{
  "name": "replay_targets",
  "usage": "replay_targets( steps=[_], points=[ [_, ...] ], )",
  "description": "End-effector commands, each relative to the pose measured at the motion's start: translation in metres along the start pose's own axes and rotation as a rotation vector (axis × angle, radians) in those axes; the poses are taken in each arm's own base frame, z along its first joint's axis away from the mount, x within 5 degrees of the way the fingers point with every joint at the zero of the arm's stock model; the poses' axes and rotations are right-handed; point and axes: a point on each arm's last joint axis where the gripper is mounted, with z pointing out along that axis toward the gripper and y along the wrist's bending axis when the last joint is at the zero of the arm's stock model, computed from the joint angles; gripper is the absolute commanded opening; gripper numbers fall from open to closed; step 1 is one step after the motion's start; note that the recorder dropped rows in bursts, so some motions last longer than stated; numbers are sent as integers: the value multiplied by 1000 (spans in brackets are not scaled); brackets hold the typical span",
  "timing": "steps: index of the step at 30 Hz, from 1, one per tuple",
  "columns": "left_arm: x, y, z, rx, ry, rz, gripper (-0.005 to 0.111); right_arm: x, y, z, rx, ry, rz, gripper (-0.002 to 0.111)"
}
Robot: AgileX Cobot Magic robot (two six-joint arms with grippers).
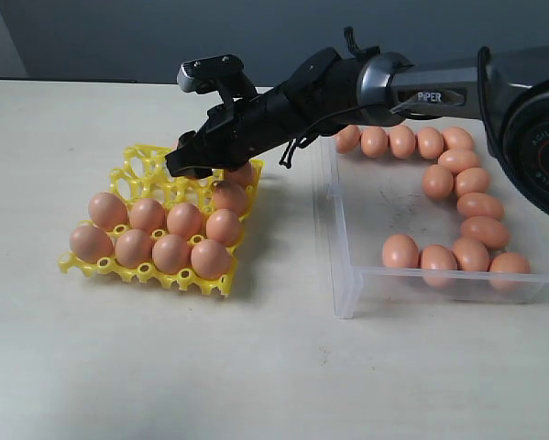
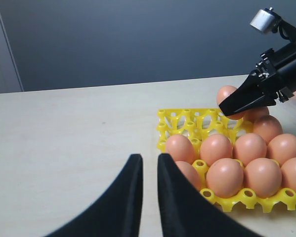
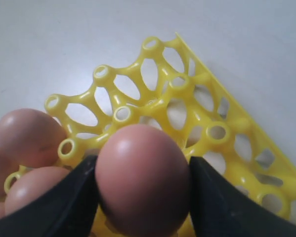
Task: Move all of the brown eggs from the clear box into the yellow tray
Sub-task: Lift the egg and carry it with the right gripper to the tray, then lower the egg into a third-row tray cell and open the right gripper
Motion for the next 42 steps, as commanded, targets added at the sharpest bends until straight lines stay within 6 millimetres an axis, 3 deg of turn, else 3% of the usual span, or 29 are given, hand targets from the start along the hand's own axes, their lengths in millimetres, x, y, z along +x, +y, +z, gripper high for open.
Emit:
replay_targets(
  steps=[1,10,13,17,19,33,42],
  points=[
    [1,0,1,2,5,1,12,0,-1,-1,6,-4,-5,1],
    [1,0,1,2,5,1,12,-1,-1,-1,10,-6,-20,2],
    [1,0,1,2,5,1,12,-1,-2,-1,13,-7,-20,14],
    [1,0,1,2,5,1,12,-1,-2,-1,14,-8,-20,42],
    [1,0,1,2,5,1,12,-1,-2,-1,15,-7,-21,49],
    [1,0,1,2,5,1,12,0,-1,0,36,-2,-72,49],
    [1,0,1,2,5,1,12,14,0,16,39,43,-90,49]
  ],
)
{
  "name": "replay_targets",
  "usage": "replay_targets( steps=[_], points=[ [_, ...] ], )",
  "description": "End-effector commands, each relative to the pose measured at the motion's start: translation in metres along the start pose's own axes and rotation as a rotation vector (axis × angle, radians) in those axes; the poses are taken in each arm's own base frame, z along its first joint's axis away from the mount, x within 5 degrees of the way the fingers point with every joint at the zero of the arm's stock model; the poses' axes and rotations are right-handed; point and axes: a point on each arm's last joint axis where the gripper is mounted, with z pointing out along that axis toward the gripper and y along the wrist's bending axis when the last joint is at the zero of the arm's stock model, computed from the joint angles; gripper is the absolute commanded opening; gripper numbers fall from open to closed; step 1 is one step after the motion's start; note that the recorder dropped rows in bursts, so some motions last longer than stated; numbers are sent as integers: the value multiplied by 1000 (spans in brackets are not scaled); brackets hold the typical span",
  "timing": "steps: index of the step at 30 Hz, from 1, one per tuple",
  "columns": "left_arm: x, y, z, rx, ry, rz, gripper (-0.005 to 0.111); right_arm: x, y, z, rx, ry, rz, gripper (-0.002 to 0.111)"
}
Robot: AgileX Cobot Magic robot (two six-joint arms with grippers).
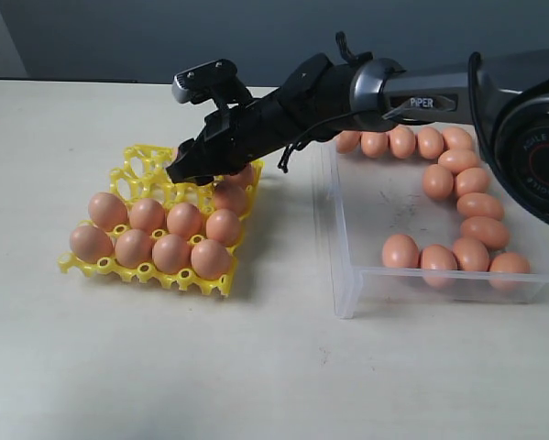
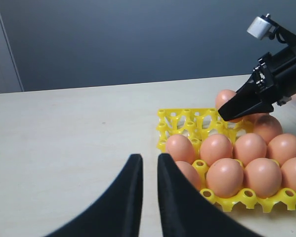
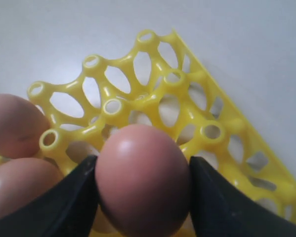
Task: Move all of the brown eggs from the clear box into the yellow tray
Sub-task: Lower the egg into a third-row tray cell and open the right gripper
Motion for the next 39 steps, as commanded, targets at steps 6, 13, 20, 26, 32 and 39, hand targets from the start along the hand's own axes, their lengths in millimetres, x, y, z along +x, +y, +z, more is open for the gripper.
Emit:
replay_targets(
  steps=[6,13,20,26,32,39],
  points=[
    [1,0,1,2,5,1,12,12,-3,11,4,30,4,49],
    [1,0,1,2,5,1,12,12,-2,11,-4,35,4,49],
    [1,0,1,2,5,1,12,12,-1,10,-7,41,-8,49],
    [1,0,1,2,5,1,12,6,2,5,5,39,-56,62],
    [1,0,1,2,5,1,12,-1,4,-3,9,18,-65,63],
    [1,0,1,2,5,1,12,-30,15,-36,16,-42,-119,63]
  ],
)
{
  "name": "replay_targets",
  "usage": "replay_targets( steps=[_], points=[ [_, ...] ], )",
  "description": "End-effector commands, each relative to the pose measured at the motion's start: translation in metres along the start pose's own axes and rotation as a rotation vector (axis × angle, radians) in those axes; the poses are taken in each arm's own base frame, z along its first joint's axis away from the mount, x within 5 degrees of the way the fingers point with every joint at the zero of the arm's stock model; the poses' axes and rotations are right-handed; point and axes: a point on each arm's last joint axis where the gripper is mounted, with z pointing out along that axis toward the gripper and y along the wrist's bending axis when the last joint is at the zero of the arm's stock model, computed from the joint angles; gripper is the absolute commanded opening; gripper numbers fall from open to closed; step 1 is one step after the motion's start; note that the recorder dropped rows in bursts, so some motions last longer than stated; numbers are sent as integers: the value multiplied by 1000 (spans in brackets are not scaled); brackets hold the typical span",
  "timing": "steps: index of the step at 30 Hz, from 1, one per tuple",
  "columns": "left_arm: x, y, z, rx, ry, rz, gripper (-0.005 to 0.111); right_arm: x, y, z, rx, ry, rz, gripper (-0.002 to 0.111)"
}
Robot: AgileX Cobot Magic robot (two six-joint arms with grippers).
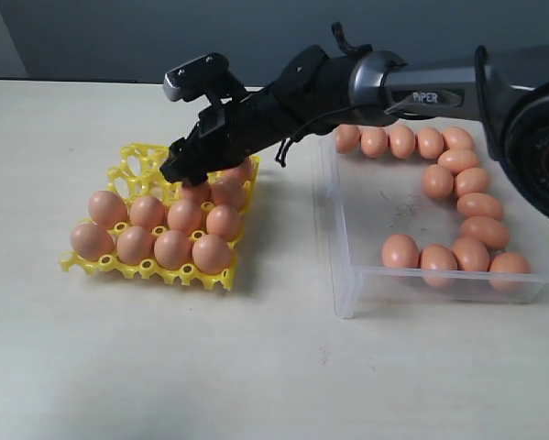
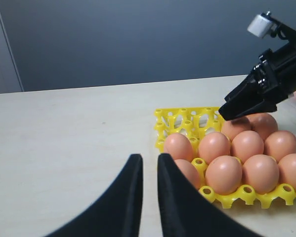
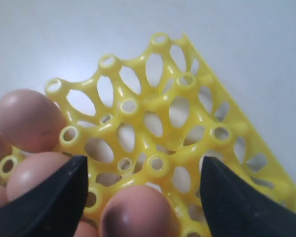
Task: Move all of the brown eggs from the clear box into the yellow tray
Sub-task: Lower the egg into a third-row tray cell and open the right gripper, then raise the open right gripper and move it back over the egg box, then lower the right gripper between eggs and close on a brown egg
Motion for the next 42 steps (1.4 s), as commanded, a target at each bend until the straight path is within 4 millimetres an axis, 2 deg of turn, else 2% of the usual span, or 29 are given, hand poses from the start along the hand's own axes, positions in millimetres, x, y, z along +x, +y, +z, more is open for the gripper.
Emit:
replay_targets(
  steps=[1,4,8,13,16,20,24,27,35,42],
  points=[
    [1,0,1,2,5,1,12,-23,6,-31,23,-32,-68,63],
    [1,0,1,2,5,1,12,-31,6,-51,83,17,-93,63],
    [1,0,1,2,5,1,12,-27,-9,-82,286,204,-62,62],
    [1,0,1,2,5,1,12,5,-61,-128,705,544,89,62],
    [1,0,1,2,5,1,12,25,-90,-142,767,654,170,62],
    [1,0,1,2,5,1,12,47,-120,-154,743,663,341,62],
    [1,0,1,2,5,1,12,61,-134,-159,673,664,456,57],
    [1,0,1,2,5,1,12,68,-138,-157,657,676,473,55],
    [1,0,1,2,5,1,12,94,-151,-133,645,747,478,55],
    [1,0,1,2,5,1,12,107,-157,-124,662,807,445,55]
  ],
)
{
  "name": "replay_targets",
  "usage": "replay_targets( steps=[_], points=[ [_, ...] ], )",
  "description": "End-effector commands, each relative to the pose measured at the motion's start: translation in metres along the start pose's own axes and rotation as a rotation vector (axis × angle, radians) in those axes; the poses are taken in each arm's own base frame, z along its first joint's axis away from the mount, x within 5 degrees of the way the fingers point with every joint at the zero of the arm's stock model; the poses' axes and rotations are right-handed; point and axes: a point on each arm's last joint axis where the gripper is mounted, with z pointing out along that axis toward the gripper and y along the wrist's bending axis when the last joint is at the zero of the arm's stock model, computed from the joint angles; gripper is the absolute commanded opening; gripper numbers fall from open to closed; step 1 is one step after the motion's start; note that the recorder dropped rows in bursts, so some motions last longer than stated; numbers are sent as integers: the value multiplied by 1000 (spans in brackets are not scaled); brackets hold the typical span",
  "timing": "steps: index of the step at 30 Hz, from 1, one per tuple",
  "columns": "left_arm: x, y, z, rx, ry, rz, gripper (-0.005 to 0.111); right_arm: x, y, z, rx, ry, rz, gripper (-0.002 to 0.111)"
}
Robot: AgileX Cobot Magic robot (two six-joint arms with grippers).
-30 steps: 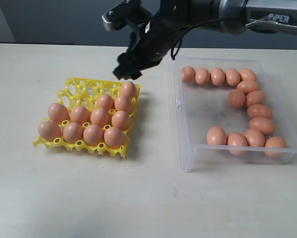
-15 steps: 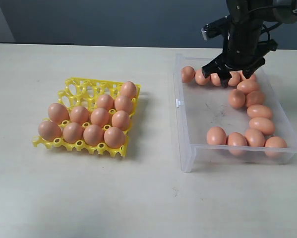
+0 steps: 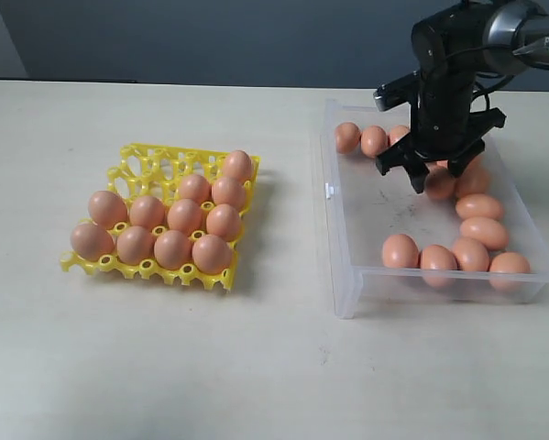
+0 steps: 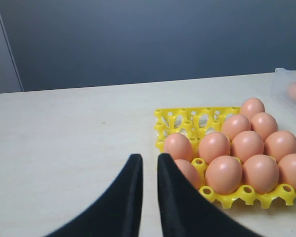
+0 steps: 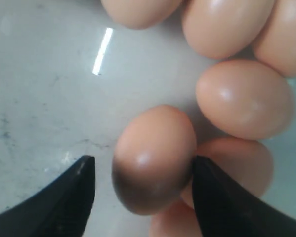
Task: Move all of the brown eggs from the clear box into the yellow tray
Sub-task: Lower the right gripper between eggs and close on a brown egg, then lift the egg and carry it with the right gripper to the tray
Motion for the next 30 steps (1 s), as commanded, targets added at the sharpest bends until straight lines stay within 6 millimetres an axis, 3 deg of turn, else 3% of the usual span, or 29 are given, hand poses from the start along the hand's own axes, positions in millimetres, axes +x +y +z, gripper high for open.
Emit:
replay_targets(
  steps=[1,6,8,9,10,14,18,21,23,27,30],
  points=[
    [1,0,1,2,5,1,12,1,-2,11,15,17,-16,55],
    [1,0,1,2,5,1,12,-3,-1,16,10,-16,-18,52],
    [1,0,1,2,5,1,12,-3,-1,16,14,-18,-20,33],
    [1,0,1,2,5,1,12,-4,-2,15,20,-20,-24,3],
    [1,0,1,2,5,1,12,-4,-1,15,24,-21,-26,1],
    [1,0,1,2,5,1,12,-3,1,-2,12,-35,-20,3],
    [1,0,1,2,5,1,12,-6,16,-61,-92,-212,-14,3],
    [1,0,1,2,5,1,12,-15,42,-113,-355,-496,-32,-1],
    [1,0,1,2,5,1,12,-22,57,-126,-512,-615,-33,-1],
    [1,0,1,2,5,1,12,-35,103,-131,-789,-801,-168,-1],
    [1,0,1,2,5,1,12,-41,139,-111,-869,-849,-244,-1]
  ],
)
